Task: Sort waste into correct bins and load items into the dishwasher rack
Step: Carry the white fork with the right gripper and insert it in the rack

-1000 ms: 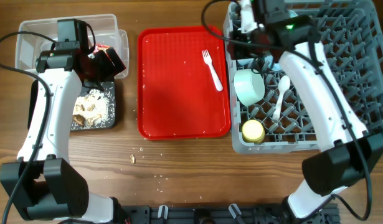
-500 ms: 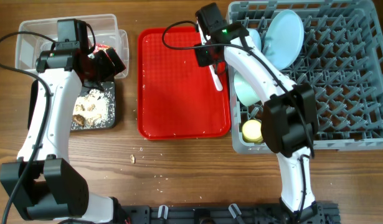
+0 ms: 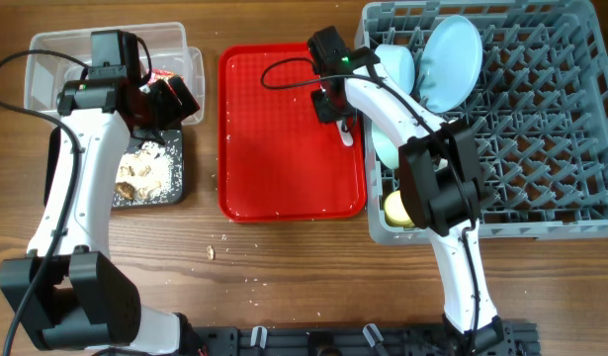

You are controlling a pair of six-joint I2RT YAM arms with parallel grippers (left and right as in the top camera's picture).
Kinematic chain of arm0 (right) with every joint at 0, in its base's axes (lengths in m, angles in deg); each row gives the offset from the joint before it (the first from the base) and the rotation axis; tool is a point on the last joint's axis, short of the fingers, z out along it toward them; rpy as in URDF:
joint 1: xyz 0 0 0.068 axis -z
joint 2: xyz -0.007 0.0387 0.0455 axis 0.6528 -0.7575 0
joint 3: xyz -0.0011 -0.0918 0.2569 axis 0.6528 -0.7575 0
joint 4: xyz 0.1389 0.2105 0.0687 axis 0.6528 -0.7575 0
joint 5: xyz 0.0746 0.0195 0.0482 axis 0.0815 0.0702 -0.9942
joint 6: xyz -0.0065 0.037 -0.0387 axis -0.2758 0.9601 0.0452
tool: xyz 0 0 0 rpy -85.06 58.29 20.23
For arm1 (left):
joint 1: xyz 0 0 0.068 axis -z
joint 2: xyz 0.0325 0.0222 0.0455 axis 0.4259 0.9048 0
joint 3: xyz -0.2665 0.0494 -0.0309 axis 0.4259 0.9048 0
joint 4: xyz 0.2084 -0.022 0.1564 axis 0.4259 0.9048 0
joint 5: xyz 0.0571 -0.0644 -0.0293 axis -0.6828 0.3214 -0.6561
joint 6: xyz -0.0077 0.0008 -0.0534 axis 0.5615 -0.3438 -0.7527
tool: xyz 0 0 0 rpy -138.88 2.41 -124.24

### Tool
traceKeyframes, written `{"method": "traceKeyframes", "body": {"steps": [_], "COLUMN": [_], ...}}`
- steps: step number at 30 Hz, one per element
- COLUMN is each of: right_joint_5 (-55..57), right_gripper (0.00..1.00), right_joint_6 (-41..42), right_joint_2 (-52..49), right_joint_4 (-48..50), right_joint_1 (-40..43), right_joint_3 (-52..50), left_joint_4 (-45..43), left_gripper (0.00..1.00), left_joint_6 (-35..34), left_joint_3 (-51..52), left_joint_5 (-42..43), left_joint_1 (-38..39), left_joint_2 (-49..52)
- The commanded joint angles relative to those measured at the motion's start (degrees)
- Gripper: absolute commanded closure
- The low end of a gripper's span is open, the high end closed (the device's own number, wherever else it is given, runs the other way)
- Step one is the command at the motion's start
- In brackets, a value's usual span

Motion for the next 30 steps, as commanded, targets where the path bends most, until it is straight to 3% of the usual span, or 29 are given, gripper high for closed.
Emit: {"method": "traceKeyframes", "body": {"steps": [1, 6, 12, 16, 22, 30], "right_joint_5": [-2.3, -5.0, -4.0, 6.5, 8.3, 7.9], "right_gripper": [0.96, 0.96, 0.96, 0.96, 0.96, 0.96], "right_joint_6": [-1.0, -1.1, -2.5, 2.3, 6.9, 11.1], "right_joint_2": [-1.5, 2.8, 24.8, 36.0, 38.8, 38.8], "right_joint_4": [-3.4, -6.4, -9.0, -16.1, -28.3, -22.8], "right_joint_1": [0.2, -0.1, -0.1, 2.2, 11.4, 18.4], "right_joint_3": [-0.1, 0.0, 0.0, 0.0, -2.7, -21.7], "left_joint_4": [0.0, 0.0, 0.0, 0.0, 0.0, 0.0], "left_gripper": [0.00, 0.00, 0.00, 0.00, 0.00, 0.00], "left_joint_6": [0.0, 0.0, 0.0, 0.0, 0.0, 0.0], "left_joint_3": [-0.3, -0.3, -0.3, -0.3, -0.3, -0.3], "left_joint_5": [-0.3, -0.3, -0.3, -0.3, -0.3, -0.3], "left_joint_1": [-0.3, -0.3, -0.3, -0.3, -0.3, -0.3], "left_joint_2": [0.0, 0.0, 0.0, 0.0, 0.0, 0.0]}}
